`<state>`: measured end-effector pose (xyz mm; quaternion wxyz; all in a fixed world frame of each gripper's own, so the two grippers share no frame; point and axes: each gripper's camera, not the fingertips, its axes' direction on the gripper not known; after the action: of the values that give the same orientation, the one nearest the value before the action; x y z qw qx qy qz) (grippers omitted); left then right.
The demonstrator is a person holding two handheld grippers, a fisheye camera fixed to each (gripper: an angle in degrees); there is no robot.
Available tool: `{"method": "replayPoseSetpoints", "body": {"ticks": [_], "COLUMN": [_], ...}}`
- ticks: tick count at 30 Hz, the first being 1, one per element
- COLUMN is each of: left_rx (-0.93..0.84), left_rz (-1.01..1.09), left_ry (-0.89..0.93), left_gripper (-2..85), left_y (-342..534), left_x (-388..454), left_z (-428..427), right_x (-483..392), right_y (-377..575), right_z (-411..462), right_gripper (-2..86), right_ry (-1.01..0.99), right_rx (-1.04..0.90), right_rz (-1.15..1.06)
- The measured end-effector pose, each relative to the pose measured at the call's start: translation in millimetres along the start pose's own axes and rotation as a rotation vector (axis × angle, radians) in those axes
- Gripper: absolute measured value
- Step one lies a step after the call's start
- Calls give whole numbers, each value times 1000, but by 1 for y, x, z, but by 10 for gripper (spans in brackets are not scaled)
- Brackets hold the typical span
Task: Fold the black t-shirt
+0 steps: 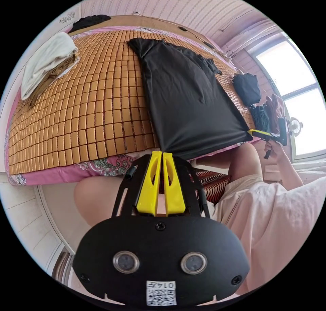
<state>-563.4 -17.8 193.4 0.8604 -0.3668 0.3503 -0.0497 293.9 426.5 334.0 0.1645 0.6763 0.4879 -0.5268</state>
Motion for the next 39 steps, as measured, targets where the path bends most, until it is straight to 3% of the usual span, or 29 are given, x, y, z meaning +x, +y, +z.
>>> {"method": "replayPoseSetpoints", "body": {"ticks": [9, 17, 23, 28, 35, 39], "left_rx": [-152, -35, 168, 332, 361, 240], "left_rz": [59, 4, -23, 6, -31, -64], "left_ry": [-9, -40, -81, -129, -91, -44], "left_gripper": [-2, 47, 23, 10, 52, 71], "left_y": [12, 5, -65, -184, -300, -343], "left_x": [-23, -82, -144, -189, -244, -272], "left_z": [34, 15, 15, 31, 52, 78], "right_x": [-24, -58, -135, -197, -227, -224], "right_y": [-34, -82, -211, -376, -549, -618], "right_z": [45, 49, 79, 123, 175, 213], "right_gripper": [3, 40, 47, 80, 107, 100], "right_ry": [20, 2, 30, 61, 133, 104], "right_rx": [-167, -144, -43, 163, 210, 129], "right_rz": [-13, -114, -451, -666, -572, -404]}}
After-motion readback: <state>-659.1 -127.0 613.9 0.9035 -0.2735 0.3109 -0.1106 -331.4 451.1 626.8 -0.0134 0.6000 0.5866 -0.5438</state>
